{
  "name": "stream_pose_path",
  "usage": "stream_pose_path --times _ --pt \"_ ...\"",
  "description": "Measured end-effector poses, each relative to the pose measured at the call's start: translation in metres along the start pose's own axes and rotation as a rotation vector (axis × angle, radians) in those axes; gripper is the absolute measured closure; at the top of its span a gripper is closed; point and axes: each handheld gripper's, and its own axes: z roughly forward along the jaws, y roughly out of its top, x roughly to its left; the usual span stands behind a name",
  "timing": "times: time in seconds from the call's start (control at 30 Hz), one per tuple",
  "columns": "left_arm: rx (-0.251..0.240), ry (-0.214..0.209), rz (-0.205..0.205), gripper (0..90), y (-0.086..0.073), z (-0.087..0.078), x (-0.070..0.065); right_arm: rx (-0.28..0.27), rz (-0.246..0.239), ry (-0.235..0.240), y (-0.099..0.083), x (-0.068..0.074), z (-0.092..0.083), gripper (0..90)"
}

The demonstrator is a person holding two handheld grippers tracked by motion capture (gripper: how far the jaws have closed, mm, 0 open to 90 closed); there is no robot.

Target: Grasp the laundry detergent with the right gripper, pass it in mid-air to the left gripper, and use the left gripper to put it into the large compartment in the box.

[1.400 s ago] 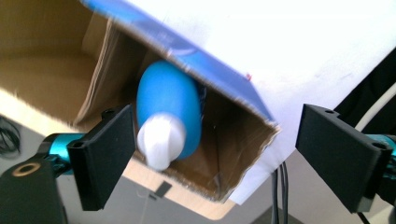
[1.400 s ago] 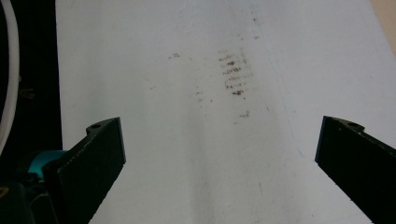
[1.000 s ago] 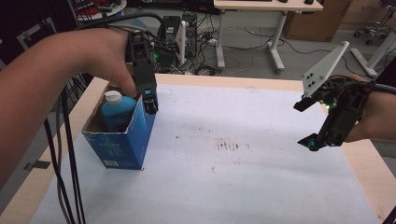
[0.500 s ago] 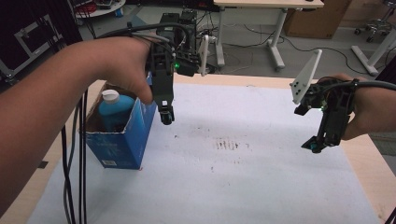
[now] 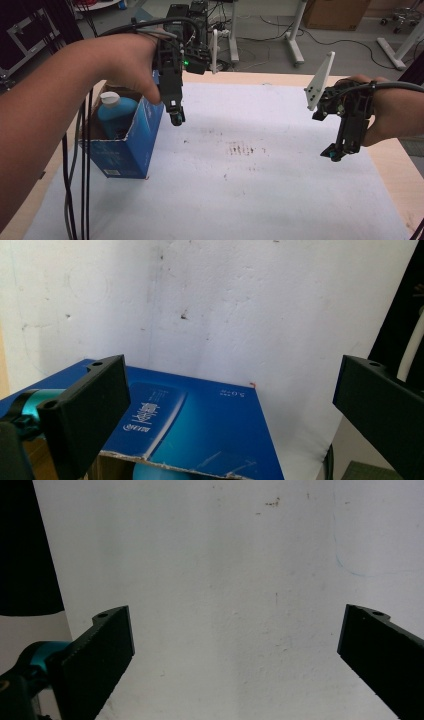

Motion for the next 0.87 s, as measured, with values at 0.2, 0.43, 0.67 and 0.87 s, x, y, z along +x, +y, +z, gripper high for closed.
stream_pose_path --times 0.2,0.43,0.67,0.87 --pt "-0.007 -0.024 0.004 1.7 -0.001 0.009 -0.002 0.0 0.01 0.004 0.001 -0.002 0.001 0.6" --pt "0.003 -0.032 0.014 1.7 0.001 0.009 -0.002 -0.006 0.006 0.004 0.002 -0.003 0.001 0.6" --pt "0.021 -0.037 0.016 1.7 0.004 0.013 -0.003 -0.006 0.01 0.001 0.001 -0.004 0.0 0.6" --pt "0.024 -0.034 0.013 1.7 0.004 0.013 -0.004 -0.001 0.014 0.001 -0.001 -0.003 -0.001 0.6"
